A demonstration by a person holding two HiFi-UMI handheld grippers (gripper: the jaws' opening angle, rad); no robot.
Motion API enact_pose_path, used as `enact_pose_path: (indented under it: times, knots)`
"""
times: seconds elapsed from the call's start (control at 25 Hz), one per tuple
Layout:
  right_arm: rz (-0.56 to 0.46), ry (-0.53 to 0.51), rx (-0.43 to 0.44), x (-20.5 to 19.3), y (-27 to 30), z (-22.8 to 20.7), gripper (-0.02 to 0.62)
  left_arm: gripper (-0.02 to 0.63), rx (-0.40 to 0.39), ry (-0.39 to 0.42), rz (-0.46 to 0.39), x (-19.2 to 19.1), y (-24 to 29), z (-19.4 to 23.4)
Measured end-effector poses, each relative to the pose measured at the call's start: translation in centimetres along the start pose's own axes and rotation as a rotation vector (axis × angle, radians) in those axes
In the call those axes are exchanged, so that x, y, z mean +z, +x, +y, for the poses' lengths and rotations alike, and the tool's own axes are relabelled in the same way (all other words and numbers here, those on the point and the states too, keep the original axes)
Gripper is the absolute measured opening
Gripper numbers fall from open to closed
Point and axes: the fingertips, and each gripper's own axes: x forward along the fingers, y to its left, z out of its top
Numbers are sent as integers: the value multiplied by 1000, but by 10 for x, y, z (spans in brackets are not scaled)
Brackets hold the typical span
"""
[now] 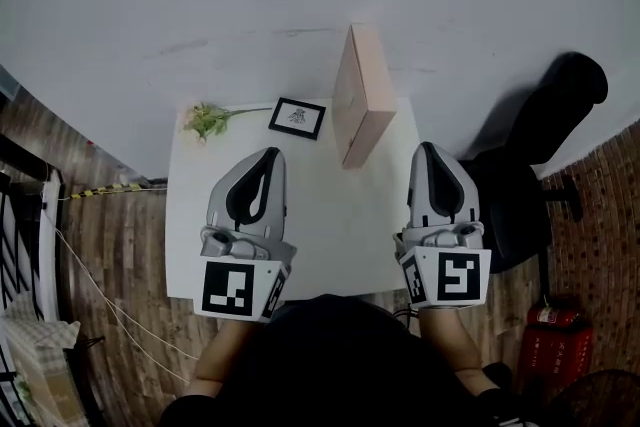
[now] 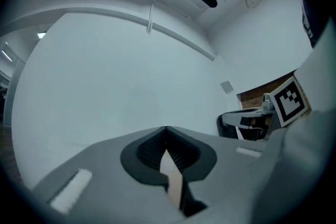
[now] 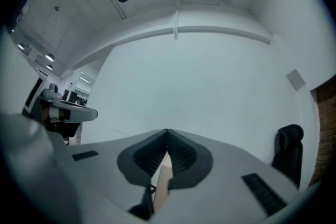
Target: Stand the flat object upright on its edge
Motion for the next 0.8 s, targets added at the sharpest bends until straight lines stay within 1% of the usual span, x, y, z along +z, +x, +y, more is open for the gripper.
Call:
enact_pose_path:
  times: [0.12, 0.24, 0.8]
  knots:
    - [11, 7, 29, -7, -5, 13, 11, 11, 12, 11, -7, 2, -6, 0]
    - [9, -5, 38, -7, -7, 18, 11, 11, 16, 17, -10, 4, -10, -1]
    - [-15, -10, 57, -1, -17, 17, 11, 11, 28, 23, -12, 5, -17, -11]
